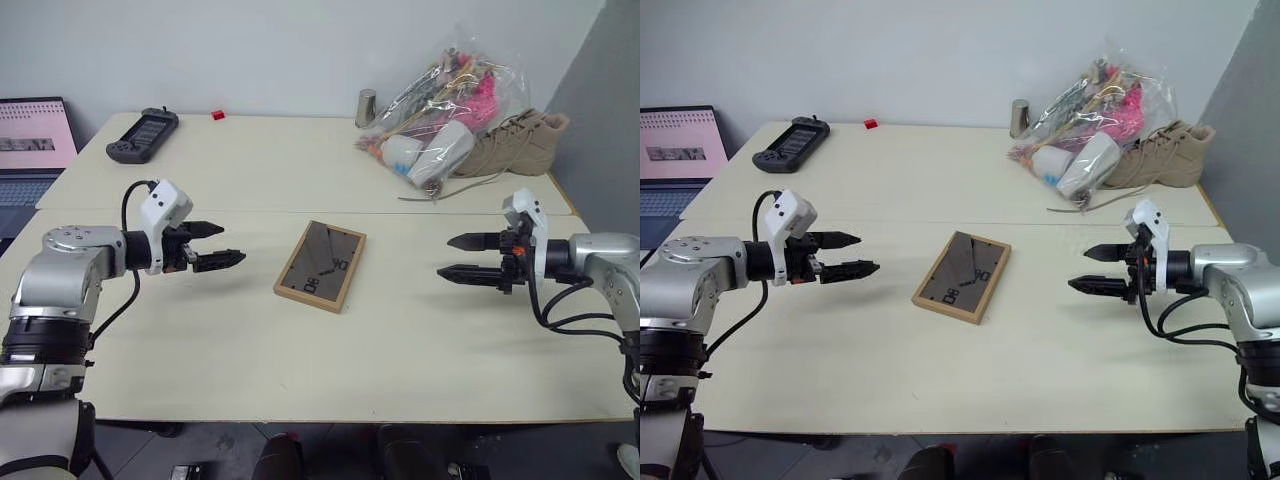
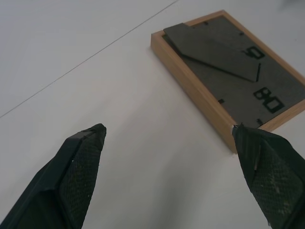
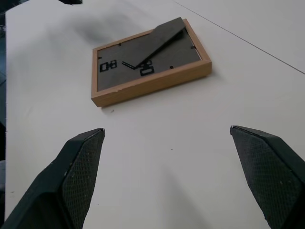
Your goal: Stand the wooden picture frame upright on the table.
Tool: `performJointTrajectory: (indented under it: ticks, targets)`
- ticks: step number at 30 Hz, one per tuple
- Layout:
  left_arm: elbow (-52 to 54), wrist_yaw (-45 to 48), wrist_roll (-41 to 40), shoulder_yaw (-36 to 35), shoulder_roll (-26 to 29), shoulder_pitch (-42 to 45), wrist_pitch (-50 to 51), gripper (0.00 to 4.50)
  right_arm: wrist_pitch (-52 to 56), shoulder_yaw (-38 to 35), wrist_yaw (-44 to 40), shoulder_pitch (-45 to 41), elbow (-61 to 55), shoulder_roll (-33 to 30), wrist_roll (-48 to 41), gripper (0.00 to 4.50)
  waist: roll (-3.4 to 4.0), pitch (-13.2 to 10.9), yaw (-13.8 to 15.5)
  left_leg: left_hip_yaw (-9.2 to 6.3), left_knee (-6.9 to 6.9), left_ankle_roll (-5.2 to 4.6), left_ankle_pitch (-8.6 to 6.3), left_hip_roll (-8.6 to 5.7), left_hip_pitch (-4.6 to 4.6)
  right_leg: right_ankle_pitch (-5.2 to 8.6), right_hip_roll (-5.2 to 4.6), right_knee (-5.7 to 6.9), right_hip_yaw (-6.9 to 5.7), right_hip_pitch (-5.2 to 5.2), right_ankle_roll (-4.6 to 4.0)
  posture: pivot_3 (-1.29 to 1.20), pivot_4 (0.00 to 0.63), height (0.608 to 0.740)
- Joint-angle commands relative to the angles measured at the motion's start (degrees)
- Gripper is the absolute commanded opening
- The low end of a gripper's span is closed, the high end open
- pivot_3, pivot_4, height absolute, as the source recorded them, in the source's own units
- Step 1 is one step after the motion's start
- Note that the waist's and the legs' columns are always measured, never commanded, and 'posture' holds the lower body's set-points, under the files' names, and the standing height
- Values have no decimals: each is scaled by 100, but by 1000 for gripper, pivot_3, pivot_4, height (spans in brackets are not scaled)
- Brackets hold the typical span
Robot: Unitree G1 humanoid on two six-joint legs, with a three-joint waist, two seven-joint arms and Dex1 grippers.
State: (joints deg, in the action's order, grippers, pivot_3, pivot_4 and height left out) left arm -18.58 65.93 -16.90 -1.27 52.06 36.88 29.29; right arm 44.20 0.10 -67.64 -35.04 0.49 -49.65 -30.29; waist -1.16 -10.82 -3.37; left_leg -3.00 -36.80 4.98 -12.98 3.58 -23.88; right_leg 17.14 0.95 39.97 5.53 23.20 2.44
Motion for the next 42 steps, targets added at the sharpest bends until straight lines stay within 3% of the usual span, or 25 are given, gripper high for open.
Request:
performJointTrajectory:
  ticks: [1, 8, 14, 18, 24, 32, 34, 42]
  targets:
    - [-58, -33, 101, -23, -44, 169, -225, 4500, -139, -9, 72, -100, 35, 40, 113, 4487, 0, 0, 6, 0, 0, 0, 0, 0, 0, 0, 0, 0, 0, 0, 0, 0, 150, 740]
    - [5, -99, 96, -28, -129, 204, 137, 4500, -271, 17, 174, -44, 51, 73, 276, 4487, 0, 0, 12, 0, -4, 0, 0, -1, -9, 0, -2, -1, 0, 2, 0, 0, 150, 740]
    - [-35, -174, 130, 19, -279, 199, 138, 4500, -797, 231, 989, -250, 498, 538, 965, 4487, 0, 0, 5, -1, -6, 0, 0, 0, -6, 0, -1, 2, -1, 2, 0, 0, 150, 740]
    - [-300, -373, 245, 68, -609, 254, -170, 3777, -889, 436, 1421, -421, 708, 1085, 1260, 3724, 0, 0, 3, 0, -6, 0, 0, 0, -4, 0, -1, 7, 0, 3, 0, 0, 150, 740]
    - [-489, -492, 580, 390, -1020, 163, -740, 2240, -1275, 942, 1745, -604, 1078, 1783, 1778, 1970, 0, 0, 6, 1, -6, 0, 0, -1, -6, -1, -2, 5, 0, 3, -1, 0, 150, 740]
    - [-330, -653, 790, 637, -1409, -34, -985, 436, -1723, 1221, 2238, -767, 1698, 2518, 2299, 21, 0, 1, 8, -1, -9, 0, 0, -1, -7, -1, -3, 9, -1, 4, -1, 0, 150, 740]
    - [-302, -655, 824, 675, -1453, -94, -1040, 71, -1788, 1243, 2308, -829, 1814, 2658, 2386, 0, 0, 1, 2, -1, -8, 1, 0, 0, -5, -1, -2, 11, 0, 4, -1, 0, 150, 740]
    - [232, -467, 660, 712, -1505, -387, -709, 71, -1958, 1291, 2358, -1059, 2056, 3192, 2506, 0, 0, 1, -1, -2, -8, 1, 0, -1, -5, -1, -2, 15, -2, 4, -2, 0, 150, 740]
